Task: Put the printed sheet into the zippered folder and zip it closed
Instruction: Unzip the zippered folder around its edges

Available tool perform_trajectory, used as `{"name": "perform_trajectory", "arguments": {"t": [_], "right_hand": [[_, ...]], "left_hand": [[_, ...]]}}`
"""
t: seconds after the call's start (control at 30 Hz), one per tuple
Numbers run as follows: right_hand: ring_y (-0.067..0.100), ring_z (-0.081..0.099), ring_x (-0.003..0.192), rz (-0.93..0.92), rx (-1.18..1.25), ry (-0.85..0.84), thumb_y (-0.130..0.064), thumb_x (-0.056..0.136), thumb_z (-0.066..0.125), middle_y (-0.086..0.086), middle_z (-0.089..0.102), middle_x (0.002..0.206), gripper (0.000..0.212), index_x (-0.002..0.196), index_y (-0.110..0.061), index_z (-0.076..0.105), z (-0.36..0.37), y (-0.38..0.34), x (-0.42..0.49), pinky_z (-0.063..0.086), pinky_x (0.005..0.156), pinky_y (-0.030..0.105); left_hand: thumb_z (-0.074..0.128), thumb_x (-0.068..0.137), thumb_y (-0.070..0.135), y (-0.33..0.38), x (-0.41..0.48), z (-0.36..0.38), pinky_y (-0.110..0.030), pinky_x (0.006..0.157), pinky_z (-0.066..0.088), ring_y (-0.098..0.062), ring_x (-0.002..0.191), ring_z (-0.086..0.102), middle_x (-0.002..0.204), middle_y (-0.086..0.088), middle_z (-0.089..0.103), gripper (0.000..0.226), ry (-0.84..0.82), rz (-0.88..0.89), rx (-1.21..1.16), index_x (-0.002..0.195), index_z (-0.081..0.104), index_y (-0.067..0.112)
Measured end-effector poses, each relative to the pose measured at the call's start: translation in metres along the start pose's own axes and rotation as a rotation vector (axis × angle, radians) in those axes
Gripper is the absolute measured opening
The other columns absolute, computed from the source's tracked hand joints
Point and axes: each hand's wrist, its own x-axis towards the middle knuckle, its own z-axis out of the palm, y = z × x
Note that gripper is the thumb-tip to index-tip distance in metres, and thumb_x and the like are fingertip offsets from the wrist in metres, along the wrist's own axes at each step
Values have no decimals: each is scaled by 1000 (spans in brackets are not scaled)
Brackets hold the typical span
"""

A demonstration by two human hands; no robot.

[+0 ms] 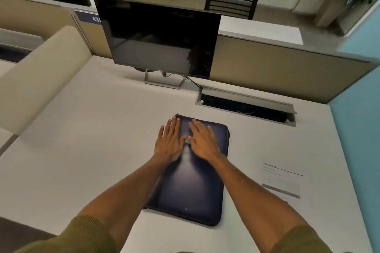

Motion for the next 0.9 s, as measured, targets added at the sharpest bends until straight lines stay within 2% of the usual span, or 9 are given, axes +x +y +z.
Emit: {"name": "perform_trajectory", "arguments": {"t": [0.1,0.2,0.27,0.33,0.4,0.53,0.67,0.9], "right_hand": [[20,21,163,-47,27,1,-29,113,41,-1,21,176,54,166,-19,30,-6,7,25,14,135,45],[20,39,153,-100,34,-1,-17,111,45,-1,39,167,46,157,-19,47,-14,7,55,31,126,41],[22,47,145,-100,53,-6,-12,110,45,-1,49,159,43,152,-19,53,-18,4,75,39,118,43],[23,51,140,-95,82,-15,-5,107,48,0,55,151,46,150,-21,55,-21,2,93,43,114,46],[24,53,138,-95,93,-19,1,102,53,1,57,147,53,149,-22,57,-24,-1,107,45,112,47],[27,62,127,-100,116,-21,6,95,61,2,60,141,58,146,-22,61,-25,0,133,53,106,46],[28,65,118,-127,96,-50,-1,97,66,2,61,135,46,137,-23,68,-26,2,155,56,99,47],[25,62,108,-163,76,-121,-8,97,69,-1,58,126,27,117,-25,73,-25,9,181,55,88,42]], "left_hand": [[13,113,54,-5,16,0,-44,136,-1,-21,165,-16,176,-4,-22,74,-27,-22,-28,168,-16,13],[15,114,49,-12,31,-1,-44,136,2,-23,166,-10,178,-5,-16,71,-37,-8,-36,169,-12,13],[23,115,42,-19,42,-6,-44,134,15,-27,166,9,179,-7,0,68,-14,-18,-58,171,0,12],[34,113,36,-23,53,-9,-47,124,34,-32,154,34,173,-10,24,63,19,-43,-128,169,16,11],[42,111,33,-25,62,-10,-50,113,43,-36,141,47,161,-11,39,57,26,-71,-233,163,29,12],[49,109,30,-33,81,-8,-52,111,46,-35,137,51,152,-11,47,49,8,-148,-415,155,42,16],[53,107,28,-37,97,-9,-52,110,48,-30,133,56,147,-9,50,43,31,-187,-547,149,48,20],[55,107,30,-41,120,-5,-51,104,51,-29,122,60,136,-8,54,30,35,-180,-555,133,56,15]]}}
